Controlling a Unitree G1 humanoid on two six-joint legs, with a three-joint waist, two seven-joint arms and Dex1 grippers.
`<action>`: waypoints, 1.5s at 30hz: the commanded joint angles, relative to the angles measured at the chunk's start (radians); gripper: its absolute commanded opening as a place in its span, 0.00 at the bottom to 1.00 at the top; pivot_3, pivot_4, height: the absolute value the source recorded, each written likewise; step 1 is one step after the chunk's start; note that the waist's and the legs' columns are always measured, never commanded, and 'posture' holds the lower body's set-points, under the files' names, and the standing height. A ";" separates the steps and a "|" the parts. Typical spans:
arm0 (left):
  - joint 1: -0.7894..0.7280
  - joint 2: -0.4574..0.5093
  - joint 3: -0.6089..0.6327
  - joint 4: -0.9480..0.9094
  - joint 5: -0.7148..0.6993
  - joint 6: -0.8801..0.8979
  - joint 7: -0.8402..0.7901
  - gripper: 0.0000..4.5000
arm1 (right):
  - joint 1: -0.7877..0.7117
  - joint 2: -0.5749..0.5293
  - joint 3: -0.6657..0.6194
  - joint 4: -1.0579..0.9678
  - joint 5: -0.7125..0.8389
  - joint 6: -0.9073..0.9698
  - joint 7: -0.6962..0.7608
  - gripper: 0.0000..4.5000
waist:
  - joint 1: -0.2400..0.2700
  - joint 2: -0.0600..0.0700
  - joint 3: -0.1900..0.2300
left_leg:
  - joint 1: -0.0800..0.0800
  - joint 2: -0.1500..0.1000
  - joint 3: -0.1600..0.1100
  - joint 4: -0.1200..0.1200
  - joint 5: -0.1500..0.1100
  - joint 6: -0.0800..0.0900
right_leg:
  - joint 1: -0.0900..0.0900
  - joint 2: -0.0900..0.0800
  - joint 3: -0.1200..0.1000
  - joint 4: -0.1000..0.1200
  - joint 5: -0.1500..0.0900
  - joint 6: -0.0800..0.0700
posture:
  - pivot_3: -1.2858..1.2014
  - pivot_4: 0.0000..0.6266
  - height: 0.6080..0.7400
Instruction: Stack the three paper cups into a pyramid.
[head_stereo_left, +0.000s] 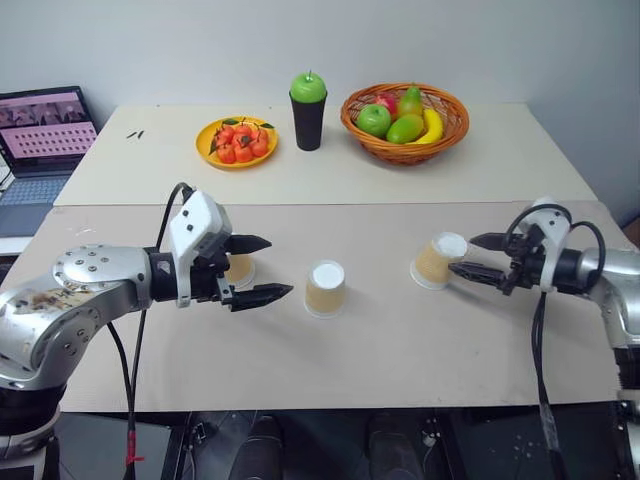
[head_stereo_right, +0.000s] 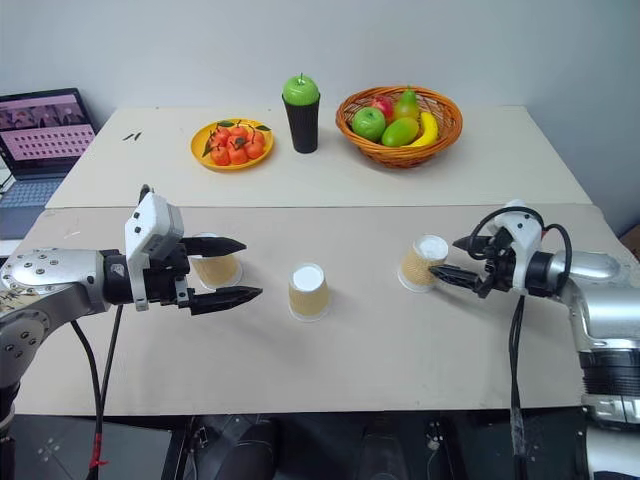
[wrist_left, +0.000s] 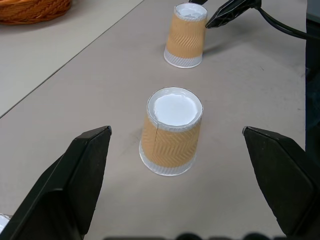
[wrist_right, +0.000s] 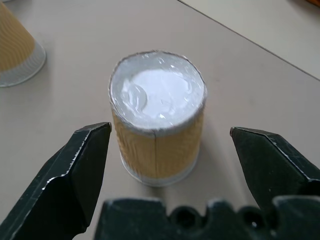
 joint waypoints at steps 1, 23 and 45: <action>-0.006 -0.001 0.028 -0.029 -0.003 -0.001 0.014 1.00 | -0.056 0.006 0.010 0.011 -0.014 -0.031 0.005 1.00 | 0.000 0.000 0.000 | 0.000 0.000 0.000 0.000 0.000 0.000 | 0.000 0.000 0.000 0.000 0.000 0.000 | 0.52 0.24 0.99; -0.008 -0.015 0.012 -0.050 -0.023 0.008 0.057 1.00 | -0.110 -0.004 0.081 -0.193 0.013 0.104 0.053 0.61 | 0.000 0.000 0.000 | 0.000 0.000 0.000 -0.001 0.001 -0.002 | -0.001 0.000 0.000 0.000 0.000 0.000 | 0.52 0.24 0.99; -0.082 -0.062 -0.027 0.004 0.042 -0.002 0.076 1.00 | -0.094 0.132 0.255 -0.300 0.000 0.096 0.053 0.61 | 0.001 0.000 0.000 | 0.000 0.000 -0.001 0.000 0.002 -0.004 | 0.000 0.000 0.000 0.001 0.001 0.000 | 0.52 0.24 0.99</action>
